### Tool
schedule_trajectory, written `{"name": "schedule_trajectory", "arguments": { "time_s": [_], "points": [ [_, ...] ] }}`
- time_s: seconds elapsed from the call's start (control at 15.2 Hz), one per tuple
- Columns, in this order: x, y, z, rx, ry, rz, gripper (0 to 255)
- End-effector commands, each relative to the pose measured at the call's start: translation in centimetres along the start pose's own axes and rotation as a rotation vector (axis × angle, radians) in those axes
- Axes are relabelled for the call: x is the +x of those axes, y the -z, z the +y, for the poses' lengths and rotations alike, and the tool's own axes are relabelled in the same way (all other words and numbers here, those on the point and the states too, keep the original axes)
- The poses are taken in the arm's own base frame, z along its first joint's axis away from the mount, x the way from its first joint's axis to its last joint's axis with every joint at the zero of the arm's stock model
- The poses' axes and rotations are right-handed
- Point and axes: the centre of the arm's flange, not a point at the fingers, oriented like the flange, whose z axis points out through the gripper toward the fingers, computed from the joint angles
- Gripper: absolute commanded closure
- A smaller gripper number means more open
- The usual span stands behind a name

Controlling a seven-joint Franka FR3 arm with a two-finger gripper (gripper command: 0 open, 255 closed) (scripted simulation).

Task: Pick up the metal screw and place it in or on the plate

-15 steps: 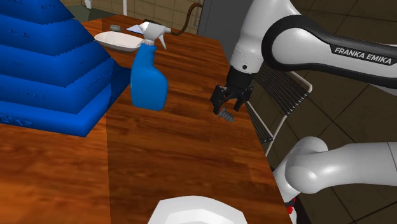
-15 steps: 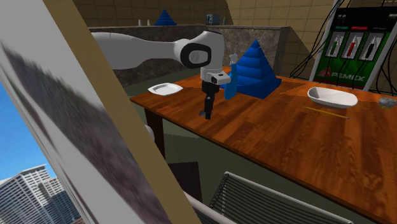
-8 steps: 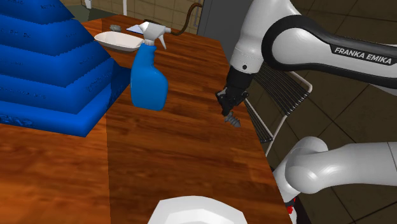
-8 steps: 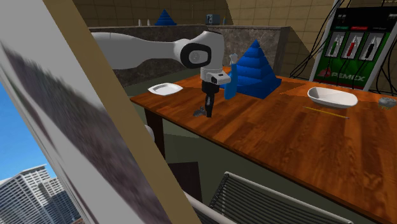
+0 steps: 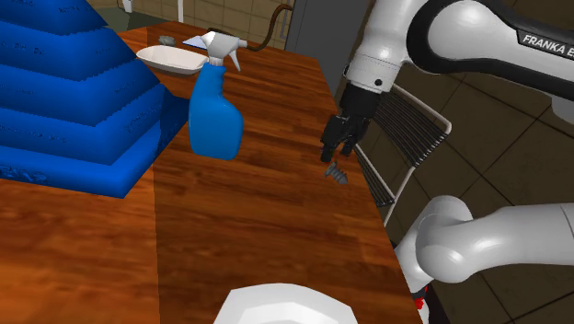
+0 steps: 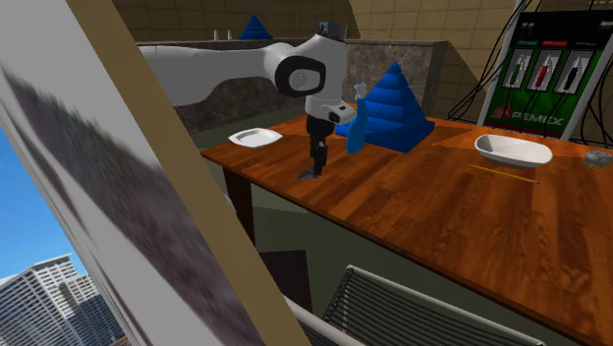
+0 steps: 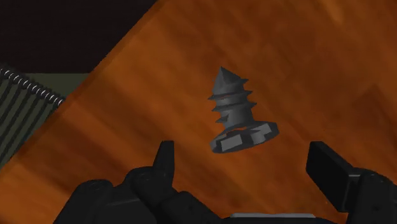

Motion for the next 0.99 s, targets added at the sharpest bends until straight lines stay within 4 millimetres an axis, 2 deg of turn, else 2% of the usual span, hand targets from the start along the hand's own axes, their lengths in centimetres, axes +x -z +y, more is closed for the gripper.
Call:
{"name": "schedule_trajectory", "arguments": {
  "time_s": [0.0,0.53,0.92],
  "points": [
    [-0.6,1.4,0.8,0.072,0.171,-0.04,0],
    [-0.8,-2.5,0.5,0.072,0.171,-0.04,0],
    [-0.8,-2.5,0.5,0.072,0.171,-0.04,0]
  ]
}}
